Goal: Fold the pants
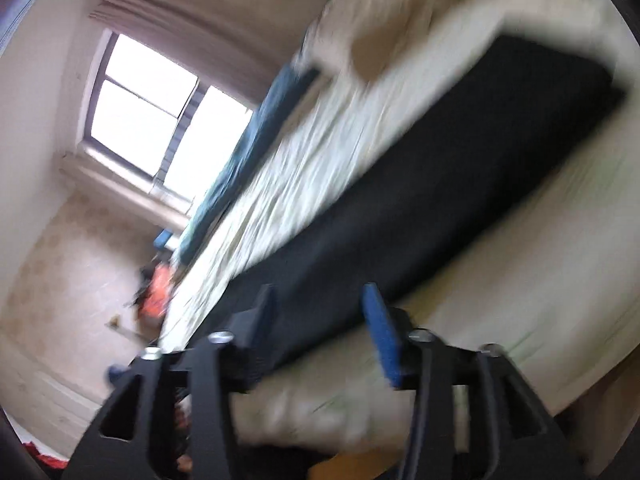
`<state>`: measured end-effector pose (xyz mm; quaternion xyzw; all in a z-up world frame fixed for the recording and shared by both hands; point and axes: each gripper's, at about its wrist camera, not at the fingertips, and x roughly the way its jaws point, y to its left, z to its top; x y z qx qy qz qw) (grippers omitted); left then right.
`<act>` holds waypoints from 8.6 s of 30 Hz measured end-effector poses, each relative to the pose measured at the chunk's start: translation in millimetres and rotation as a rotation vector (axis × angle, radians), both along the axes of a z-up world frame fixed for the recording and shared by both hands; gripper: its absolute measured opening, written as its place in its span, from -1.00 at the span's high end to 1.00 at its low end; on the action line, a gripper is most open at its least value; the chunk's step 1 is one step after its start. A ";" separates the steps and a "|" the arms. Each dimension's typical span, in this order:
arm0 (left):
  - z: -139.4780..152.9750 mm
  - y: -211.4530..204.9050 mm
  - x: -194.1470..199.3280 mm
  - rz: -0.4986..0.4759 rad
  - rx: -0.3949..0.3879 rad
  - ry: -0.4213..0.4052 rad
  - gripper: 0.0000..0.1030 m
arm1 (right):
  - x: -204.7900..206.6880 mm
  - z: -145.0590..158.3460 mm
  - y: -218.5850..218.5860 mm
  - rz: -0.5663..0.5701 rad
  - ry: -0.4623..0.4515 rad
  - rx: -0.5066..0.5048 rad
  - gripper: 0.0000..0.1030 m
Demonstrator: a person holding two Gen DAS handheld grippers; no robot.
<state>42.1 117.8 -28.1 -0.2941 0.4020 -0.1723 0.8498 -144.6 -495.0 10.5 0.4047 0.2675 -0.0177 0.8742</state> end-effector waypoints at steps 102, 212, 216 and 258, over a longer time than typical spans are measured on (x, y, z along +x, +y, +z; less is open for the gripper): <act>1.4 -21.3 -4.3 -0.067 0.167 -0.057 -0.95 | 202.2 -3.0 259.1 0.415 0.287 -0.428 0.63; 16.0 54.5 -37.0 0.007 -0.061 -0.064 -0.95 | 124.4 -71.9 223.5 0.453 -0.061 0.351 -0.10; 1.3 97.0 -38.0 0.069 -0.129 -0.007 -0.95 | 124.9 -71.7 224.6 0.449 -0.066 0.352 -0.10; 63.7 29.2 14.6 -0.286 -0.279 0.027 0.74 | 115.0 -54.2 245.9 0.412 -0.066 0.215 -0.57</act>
